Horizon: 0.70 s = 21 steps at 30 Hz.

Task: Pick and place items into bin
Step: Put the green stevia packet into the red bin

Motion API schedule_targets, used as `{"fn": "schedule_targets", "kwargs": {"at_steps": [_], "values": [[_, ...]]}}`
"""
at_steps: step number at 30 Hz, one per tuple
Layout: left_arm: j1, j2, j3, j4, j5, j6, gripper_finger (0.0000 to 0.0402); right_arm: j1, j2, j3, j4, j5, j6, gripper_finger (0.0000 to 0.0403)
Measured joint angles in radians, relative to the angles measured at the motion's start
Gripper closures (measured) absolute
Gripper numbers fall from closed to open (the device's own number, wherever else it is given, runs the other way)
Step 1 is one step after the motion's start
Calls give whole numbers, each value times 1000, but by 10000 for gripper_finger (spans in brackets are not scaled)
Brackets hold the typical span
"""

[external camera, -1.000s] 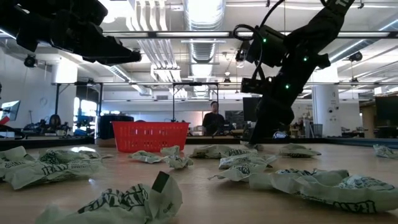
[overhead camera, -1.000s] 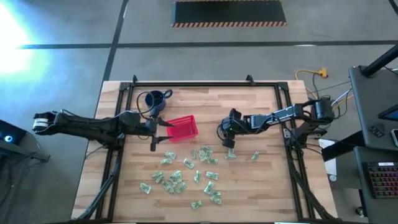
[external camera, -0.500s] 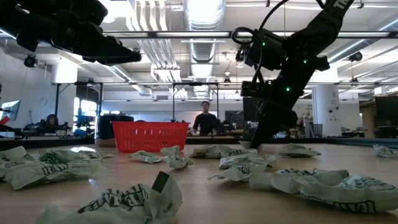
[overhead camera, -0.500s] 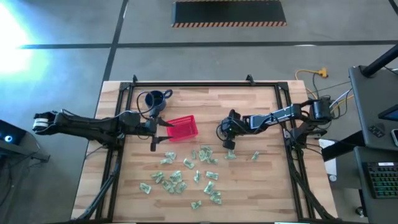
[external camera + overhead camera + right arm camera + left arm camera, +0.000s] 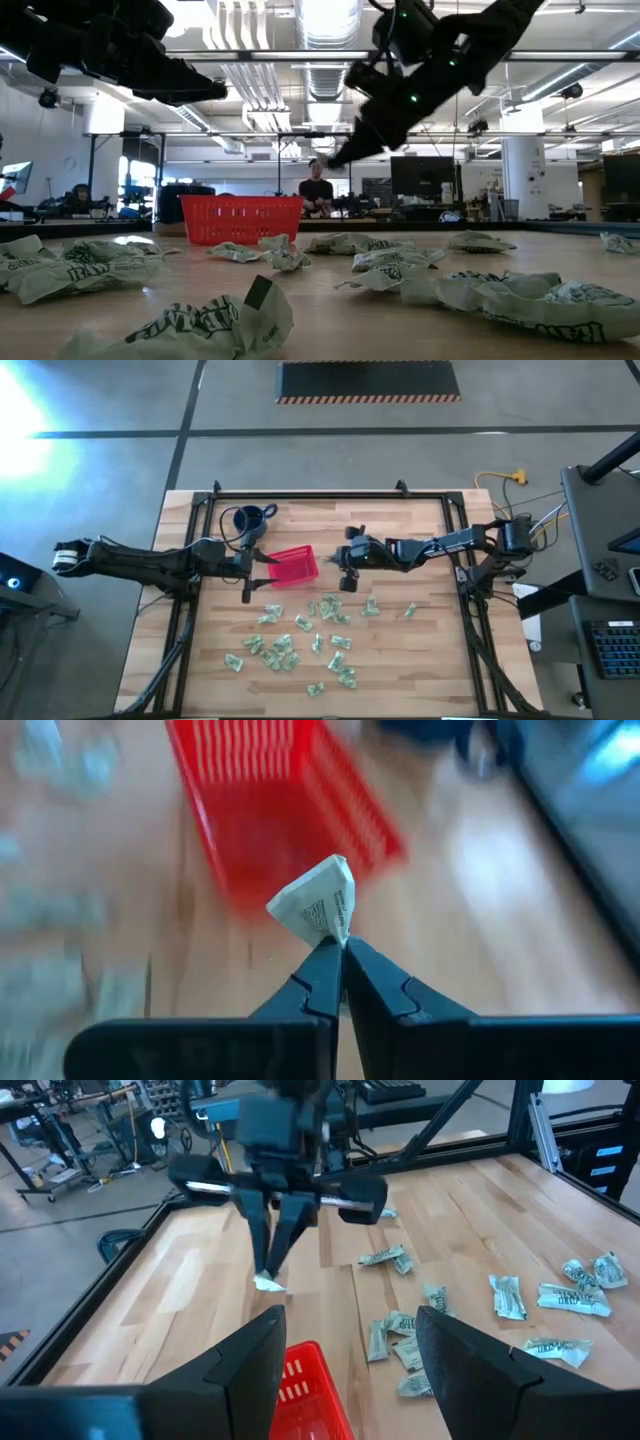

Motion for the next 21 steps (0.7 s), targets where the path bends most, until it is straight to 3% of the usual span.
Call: {"fn": "schedule_targets", "kwargs": {"at_steps": [5,14,21], "values": [[0,2,0,-3,0,0,193,-3,101,94,48,-75,-57,394],[0,-1,0,-11,0,-4,193,-2,316,324,13,-79,-100,394],[0,1,0,-19,0,-4,193,-4,343,415,-183,-79,-145,383]]}}
